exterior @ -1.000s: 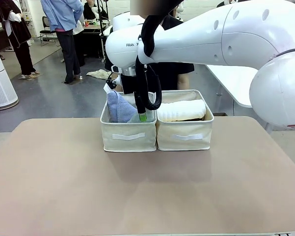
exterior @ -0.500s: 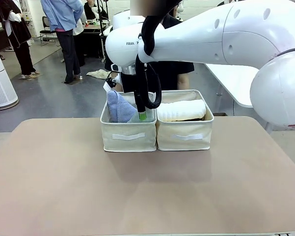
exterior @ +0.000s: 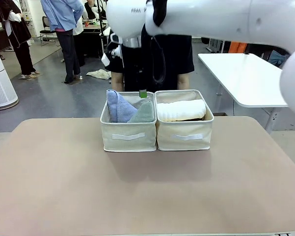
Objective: Sort the towels based on their folding style.
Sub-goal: Pick up another triangle-folded towel from the table and place it in the left Fabric basket.
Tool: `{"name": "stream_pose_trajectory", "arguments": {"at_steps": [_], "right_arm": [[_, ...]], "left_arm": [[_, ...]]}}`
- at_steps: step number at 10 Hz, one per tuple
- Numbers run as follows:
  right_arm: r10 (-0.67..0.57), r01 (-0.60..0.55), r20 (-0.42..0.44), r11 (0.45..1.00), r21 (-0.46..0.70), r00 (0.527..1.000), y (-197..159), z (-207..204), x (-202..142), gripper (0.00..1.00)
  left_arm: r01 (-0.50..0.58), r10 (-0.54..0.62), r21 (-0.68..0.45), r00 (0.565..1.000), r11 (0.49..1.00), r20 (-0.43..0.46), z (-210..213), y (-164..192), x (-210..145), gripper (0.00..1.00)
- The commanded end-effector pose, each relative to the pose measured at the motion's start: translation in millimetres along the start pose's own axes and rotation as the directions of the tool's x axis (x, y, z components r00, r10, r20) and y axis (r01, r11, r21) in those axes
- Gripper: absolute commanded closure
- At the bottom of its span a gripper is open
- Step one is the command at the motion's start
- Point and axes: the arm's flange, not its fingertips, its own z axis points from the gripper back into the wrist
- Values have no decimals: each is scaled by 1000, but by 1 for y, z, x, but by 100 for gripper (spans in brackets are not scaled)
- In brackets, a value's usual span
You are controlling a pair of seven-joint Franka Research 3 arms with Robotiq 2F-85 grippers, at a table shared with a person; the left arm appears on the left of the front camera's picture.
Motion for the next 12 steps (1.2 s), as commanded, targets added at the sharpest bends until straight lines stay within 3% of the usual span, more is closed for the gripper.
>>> {"name": "stream_pose_trajectory", "arguments": {"at_steps": [1,2,3,10,12], "right_arm": [[-13,14,55,1000,-9,998,32,-8,-28,0],[-58,58,-71,998,4,996,40,-8,-28,0],[-11,11,15,1000,-12,1000,7,10,-9,0],[-20,20,5,1000,-10,1000,12,6,-14,0],[49,-89,305,989,118,951,16,24,-70,0]], "left_arm": [[7,-7,-4,1000,1000,5,2,-2,1,0],[7,-7,-4,1000,1000,5,2,-2,1,0],[7,-7,-4,1000,1000,5,2,-2,1,0],[7,-7,-4,1000,1000,5,2,-2,1,0],[7,-7,-4,1000,1000,5,2,-2,1,0]]}}
